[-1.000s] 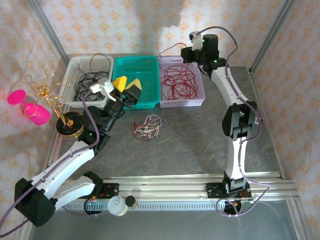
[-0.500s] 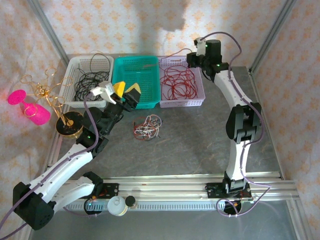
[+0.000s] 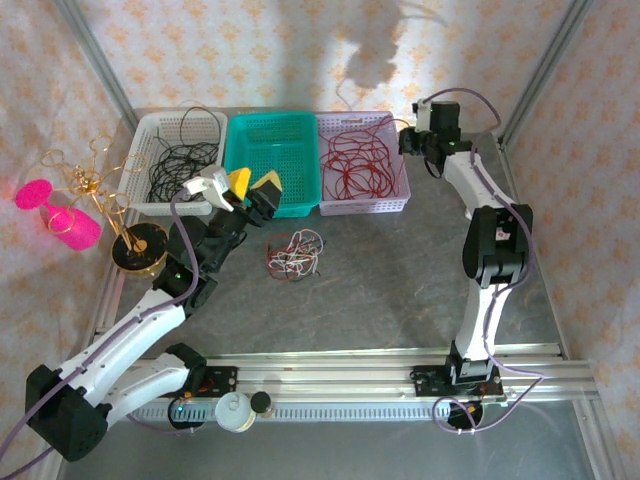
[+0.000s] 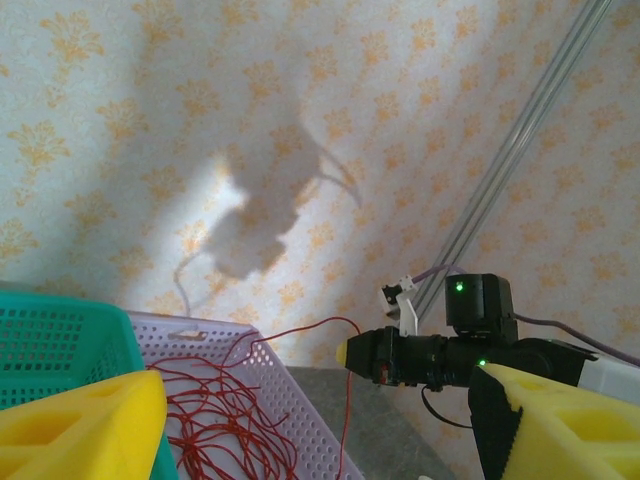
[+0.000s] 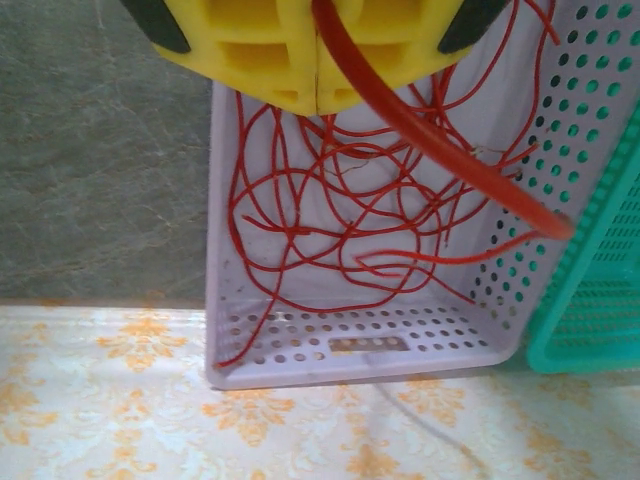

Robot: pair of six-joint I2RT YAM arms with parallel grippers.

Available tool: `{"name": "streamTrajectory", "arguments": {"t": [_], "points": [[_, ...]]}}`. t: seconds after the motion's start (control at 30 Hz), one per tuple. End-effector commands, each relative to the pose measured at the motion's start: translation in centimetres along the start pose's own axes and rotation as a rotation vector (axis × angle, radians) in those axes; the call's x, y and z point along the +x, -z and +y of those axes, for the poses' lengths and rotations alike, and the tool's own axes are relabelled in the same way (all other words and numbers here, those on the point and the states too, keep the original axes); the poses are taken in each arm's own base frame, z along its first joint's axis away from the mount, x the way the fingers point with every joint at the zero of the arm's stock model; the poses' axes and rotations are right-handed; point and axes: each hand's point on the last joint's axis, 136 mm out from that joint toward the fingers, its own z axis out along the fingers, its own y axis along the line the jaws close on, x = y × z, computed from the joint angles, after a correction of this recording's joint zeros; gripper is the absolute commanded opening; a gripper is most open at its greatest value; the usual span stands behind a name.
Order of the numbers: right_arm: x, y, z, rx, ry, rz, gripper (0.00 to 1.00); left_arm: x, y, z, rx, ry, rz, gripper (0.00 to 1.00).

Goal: Untangle the cables

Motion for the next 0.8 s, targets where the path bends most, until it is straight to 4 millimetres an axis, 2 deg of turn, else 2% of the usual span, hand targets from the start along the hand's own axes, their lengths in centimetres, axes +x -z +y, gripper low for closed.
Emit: {"name": "streamTrajectory", "arguments": {"t": [0.0, 0.3, 0.37, 0.47, 0.53, 0.63, 0.77], "points": [[0.1, -1.2, 2.5, -0.054, 0.052, 0.006, 0.02, -0.1, -0.2, 0.1, -0.005, -0.003, -0.006, 0.78], [3.1, -6.9, 6.9, -0.149, 0.071, 0.099, 0.01, 0.4, -0.1, 0.4, -0.016, 0.008, 0.008, 0.78], [3.6, -8.1, 6.8, -0.159, 0.056, 0.105, 0.02, 0.6, 0.0, 0.6, -0.023, 0.01, 0.014, 0.77], [4.3, -10.1, 5.2, -0.096, 0.071, 0.098, 0.07, 1.0, 0.1, 0.8, -0.029, 0.011, 0.029, 0.77], [4.8, -11.2, 4.2, -0.06, 0.1, 0.103, 0.18, 1.2, 0.3, 0.8, -0.031, 0.011, 0.039, 0.77], [4.6, -11.8, 3.6, -0.028, 0.133, 0.095, 0.35, 1.5, 0.5, 1.0, -0.038, 0.014, 0.053, 0.77], [3.2, -11.1, 3.6, -0.011, 0.128, 0.057, 0.47, 2.2, 0.8, 1.5, -0.058, 0.011, 0.077, 0.77]]}}
